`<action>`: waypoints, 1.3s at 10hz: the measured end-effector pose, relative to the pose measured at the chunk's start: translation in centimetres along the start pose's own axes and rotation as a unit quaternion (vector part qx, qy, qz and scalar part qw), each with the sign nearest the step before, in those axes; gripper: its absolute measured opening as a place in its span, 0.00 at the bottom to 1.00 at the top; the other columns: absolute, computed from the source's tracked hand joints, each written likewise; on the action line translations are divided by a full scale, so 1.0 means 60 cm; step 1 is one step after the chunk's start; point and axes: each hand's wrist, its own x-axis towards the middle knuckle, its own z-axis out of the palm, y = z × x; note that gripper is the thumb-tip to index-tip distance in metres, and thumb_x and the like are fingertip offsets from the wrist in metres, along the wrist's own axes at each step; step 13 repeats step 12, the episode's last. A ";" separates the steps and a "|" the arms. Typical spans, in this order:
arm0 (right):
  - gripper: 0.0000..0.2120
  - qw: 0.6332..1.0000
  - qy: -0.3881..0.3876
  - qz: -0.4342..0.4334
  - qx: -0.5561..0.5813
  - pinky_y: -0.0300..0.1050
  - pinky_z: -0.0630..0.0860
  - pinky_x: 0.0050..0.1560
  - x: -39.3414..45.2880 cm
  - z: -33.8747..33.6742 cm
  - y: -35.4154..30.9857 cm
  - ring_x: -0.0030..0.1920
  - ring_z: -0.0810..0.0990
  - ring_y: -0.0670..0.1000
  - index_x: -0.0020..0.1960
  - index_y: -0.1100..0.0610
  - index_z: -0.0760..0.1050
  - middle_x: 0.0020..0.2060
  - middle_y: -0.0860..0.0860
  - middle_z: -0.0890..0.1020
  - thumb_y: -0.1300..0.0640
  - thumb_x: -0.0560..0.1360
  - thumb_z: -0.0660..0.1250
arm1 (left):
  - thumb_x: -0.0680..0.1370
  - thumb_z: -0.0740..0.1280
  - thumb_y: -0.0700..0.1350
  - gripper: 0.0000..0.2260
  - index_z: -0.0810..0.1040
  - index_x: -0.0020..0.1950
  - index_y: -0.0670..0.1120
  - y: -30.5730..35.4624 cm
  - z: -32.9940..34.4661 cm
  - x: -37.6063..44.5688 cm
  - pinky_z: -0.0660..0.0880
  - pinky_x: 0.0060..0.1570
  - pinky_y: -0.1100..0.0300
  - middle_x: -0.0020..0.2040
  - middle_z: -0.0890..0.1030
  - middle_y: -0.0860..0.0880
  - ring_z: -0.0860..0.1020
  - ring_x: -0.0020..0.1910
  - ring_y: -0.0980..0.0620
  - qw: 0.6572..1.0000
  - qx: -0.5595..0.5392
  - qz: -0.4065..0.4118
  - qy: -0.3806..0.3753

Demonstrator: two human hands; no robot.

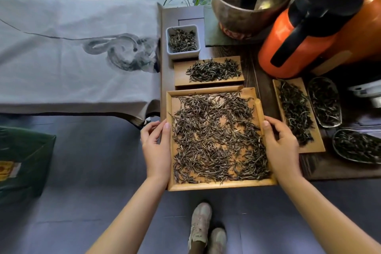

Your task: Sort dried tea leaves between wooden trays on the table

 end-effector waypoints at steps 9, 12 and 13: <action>0.16 0.998 -0.031 -0.001 -0.061 0.38 0.64 0.56 0.004 0.000 -0.020 0.55 0.69 0.42 0.64 0.57 0.71 0.57 0.50 0.75 0.54 0.80 0.55 | 0.79 0.62 0.51 0.13 0.76 0.61 0.49 0.000 -0.005 0.006 0.68 0.66 0.53 0.57 0.67 0.52 0.71 0.62 0.50 0.998 0.056 -0.025 -0.029; 0.18 0.988 -0.063 -0.008 -0.144 0.46 0.64 0.64 0.010 -0.023 -0.068 0.65 0.68 0.53 0.68 0.57 0.67 0.64 0.55 0.72 0.54 0.80 0.57 | 0.79 0.61 0.51 0.13 0.76 0.61 0.51 0.073 -0.027 0.017 0.65 0.67 0.50 0.60 0.70 0.51 0.68 0.65 0.49 0.994 0.098 0.013 -0.052; 0.18 0.988 -0.063 -0.008 -0.144 0.46 0.64 0.64 0.010 -0.023 -0.068 0.65 0.68 0.53 0.68 0.57 0.67 0.64 0.55 0.72 0.54 0.80 0.57 | 0.79 0.61 0.51 0.13 0.76 0.61 0.51 0.073 -0.027 0.017 0.65 0.67 0.50 0.60 0.70 0.51 0.68 0.65 0.49 0.994 0.098 0.013 -0.052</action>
